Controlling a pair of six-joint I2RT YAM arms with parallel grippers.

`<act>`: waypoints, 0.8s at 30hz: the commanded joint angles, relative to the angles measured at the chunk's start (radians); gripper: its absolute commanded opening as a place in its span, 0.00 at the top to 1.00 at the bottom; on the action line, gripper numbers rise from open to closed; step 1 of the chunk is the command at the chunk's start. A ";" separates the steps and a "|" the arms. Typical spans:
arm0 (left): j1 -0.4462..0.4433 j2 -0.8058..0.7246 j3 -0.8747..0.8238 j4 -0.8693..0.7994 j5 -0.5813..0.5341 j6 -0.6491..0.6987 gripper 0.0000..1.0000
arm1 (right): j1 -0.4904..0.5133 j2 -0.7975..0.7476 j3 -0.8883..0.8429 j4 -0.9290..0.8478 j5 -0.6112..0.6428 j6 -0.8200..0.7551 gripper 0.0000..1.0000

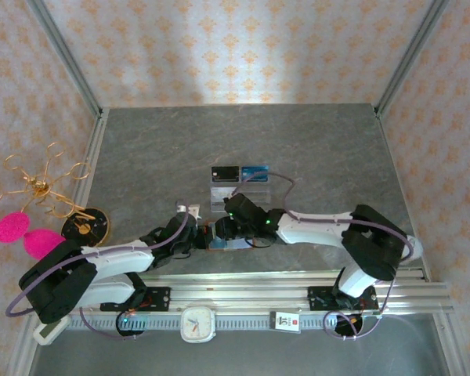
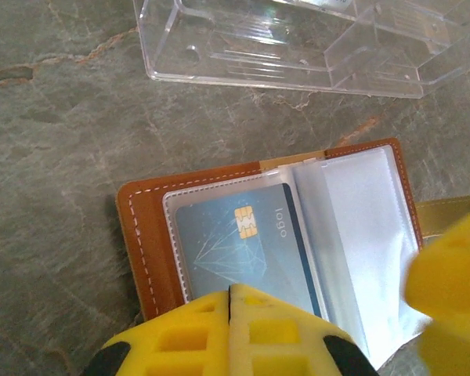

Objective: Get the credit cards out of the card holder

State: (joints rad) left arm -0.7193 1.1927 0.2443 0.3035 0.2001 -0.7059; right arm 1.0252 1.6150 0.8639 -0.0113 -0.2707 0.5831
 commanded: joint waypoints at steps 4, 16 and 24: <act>0.006 -0.005 -0.029 0.007 -0.020 0.014 0.98 | -0.008 0.074 0.031 -0.057 0.020 0.018 0.73; 0.005 0.019 -0.048 0.042 0.004 0.011 1.00 | -0.001 0.039 0.015 -0.052 0.025 0.016 0.73; 0.006 0.022 -0.059 0.047 0.012 0.008 1.00 | 0.011 0.070 0.027 -0.043 0.003 0.011 0.73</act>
State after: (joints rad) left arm -0.7193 1.2068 0.2081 0.3584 0.2024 -0.7063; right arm 1.0267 1.6802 0.8680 -0.0517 -0.2707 0.5980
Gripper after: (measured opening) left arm 0.045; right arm 0.267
